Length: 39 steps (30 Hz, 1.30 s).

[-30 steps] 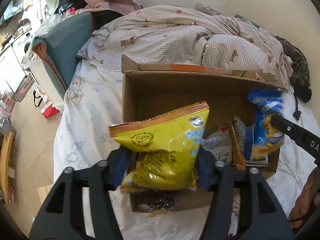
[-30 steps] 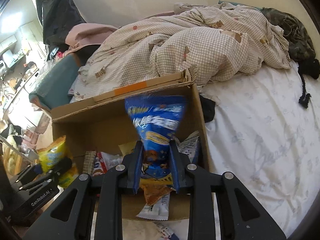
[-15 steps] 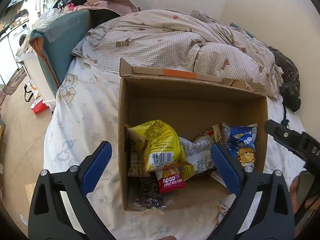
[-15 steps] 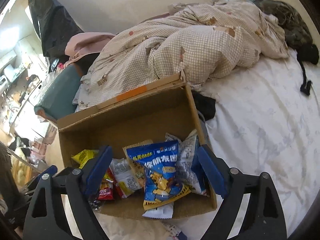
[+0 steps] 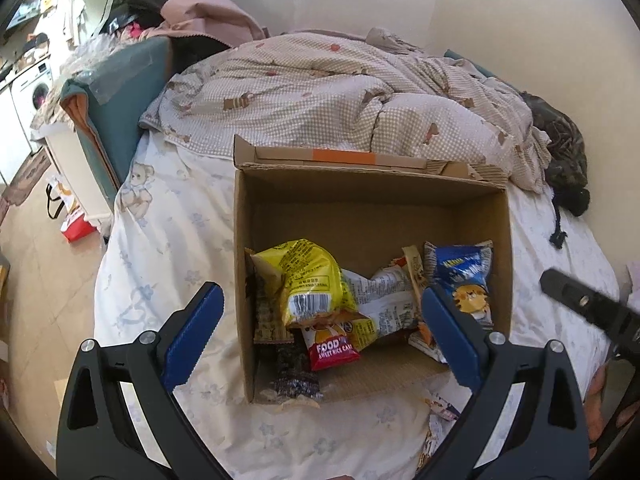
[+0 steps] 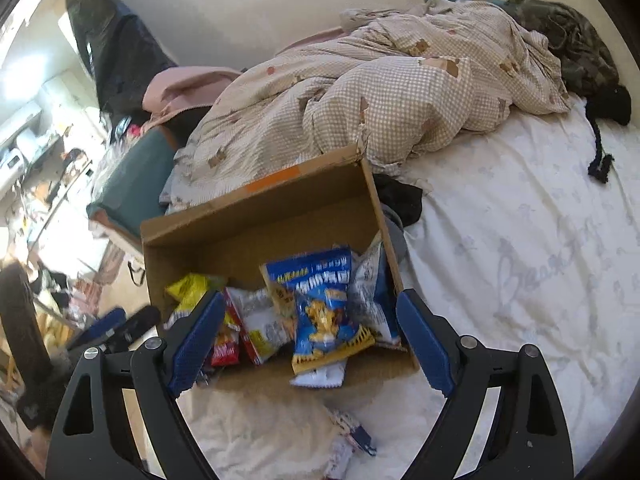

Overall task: Organize snacks
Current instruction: 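Withdraw both tools from the box toward the remaining bars, then grasp the white wrapped snack bar with the right tool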

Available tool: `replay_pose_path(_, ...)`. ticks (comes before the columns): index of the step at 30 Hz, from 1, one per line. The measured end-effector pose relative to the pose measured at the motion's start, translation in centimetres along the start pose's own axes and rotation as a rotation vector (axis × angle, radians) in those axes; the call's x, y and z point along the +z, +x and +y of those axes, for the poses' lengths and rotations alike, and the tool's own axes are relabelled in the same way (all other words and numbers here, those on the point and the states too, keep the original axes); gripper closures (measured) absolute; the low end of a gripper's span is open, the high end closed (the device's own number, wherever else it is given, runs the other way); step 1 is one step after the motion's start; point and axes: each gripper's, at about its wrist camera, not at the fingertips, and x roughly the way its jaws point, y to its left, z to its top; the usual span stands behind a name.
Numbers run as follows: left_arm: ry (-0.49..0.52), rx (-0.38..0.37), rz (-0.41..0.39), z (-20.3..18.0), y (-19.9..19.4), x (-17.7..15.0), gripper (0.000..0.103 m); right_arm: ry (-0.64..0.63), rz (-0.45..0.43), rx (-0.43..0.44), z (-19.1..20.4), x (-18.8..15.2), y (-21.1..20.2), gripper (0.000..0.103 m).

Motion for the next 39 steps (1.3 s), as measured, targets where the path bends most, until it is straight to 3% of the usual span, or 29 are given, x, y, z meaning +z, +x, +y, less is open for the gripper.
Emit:
replay_pose_path(16,0.048,0.013,0.023,-0.4,-3.3,-3.0,0.005,0.165,0.081,-0.016,-3.2,-4.6,-2.7,0.013)
replay_pose_path(26,-0.134,-0.010,0.192,2.1,-4.1,-6.7,0.005,0.290,0.235,0.003,-5.4,-6.8,0.5,0.013)
replay_pose_path(31,-0.184,0.012,0.249,3.1,-3.4,-7.6,0.005,0.251,0.343,-0.052,-4.7,-8.0,3.6,0.013)
replay_pose_path(34,-0.187,0.028,0.267,3.3,-2.5,-7.7,0.005,0.158,0.418,-0.149,-3.9,-8.8,6.1,0.013)
replay_pose_path(39,-0.229,0.024,0.312,3.5,-0.9,-7.7,0.005,-0.062,0.514,-0.210,-1.2,-10.4,10.5,0.017)
